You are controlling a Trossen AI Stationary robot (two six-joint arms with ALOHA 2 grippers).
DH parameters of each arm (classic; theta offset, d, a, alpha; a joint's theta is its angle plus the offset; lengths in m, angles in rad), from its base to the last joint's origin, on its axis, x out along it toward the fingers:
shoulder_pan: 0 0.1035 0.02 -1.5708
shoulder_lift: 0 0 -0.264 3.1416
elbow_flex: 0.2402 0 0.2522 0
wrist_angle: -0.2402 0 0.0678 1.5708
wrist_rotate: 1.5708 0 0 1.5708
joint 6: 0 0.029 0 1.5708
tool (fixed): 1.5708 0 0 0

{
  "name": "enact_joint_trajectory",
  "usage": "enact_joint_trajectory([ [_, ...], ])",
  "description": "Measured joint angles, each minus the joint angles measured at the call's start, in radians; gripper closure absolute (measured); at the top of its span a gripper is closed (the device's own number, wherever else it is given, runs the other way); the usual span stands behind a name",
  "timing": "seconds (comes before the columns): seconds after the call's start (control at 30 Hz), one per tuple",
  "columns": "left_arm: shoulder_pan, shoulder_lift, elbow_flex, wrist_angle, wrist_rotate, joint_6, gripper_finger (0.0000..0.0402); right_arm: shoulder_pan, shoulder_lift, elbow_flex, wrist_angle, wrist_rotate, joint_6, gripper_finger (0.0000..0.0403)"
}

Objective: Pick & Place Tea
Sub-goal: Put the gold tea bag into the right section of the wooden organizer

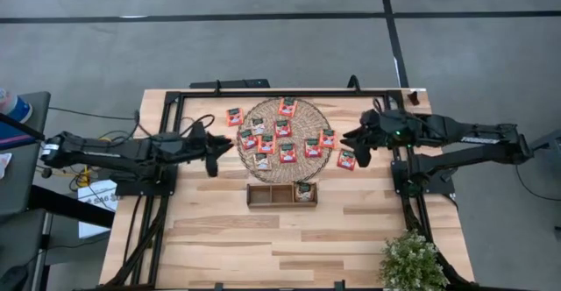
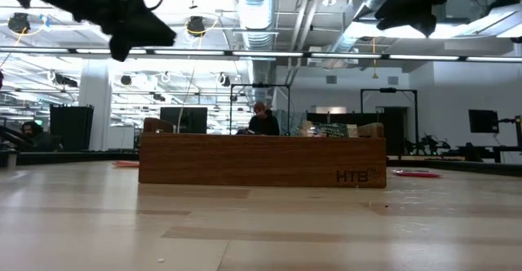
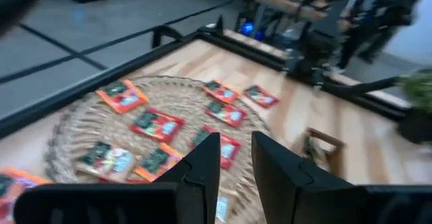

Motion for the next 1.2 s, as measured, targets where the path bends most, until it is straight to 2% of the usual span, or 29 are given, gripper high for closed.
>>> enact_joint_trajectory([
  [0.13,0.067,0.126,0.107,-0.032,0.020,0.007,0.0326,0.025,-0.065,-0.102,0.113,0.000,0.044,0.0295],
  [0.3,0.187,0.274,0.283,-0.166,0.130,0.059,0.0326,0.045,-0.117,-0.187,0.175,0.004,0.084,0.0295],
  [0.6,0.452,0.629,0.649,-0.463,0.322,0.218,0.0326,0.055,-0.134,-0.228,0.214,0.005,0.089,0.0296],
  [0.8,0.572,0.874,0.853,-0.608,0.459,0.298,0.0326,0.062,-0.135,-0.246,0.268,0.004,0.045,0.0296],
  [0.97,0.626,1.021,0.959,-0.719,0.491,0.344,0.0326,0.094,-0.168,-0.245,0.265,0.052,0.000,0.0296],
  [1.2,0.669,1.104,0.994,-0.787,0.539,0.384,0.0326,0.152,-0.273,-0.246,0.260,0.150,-0.060,0.0296],
])
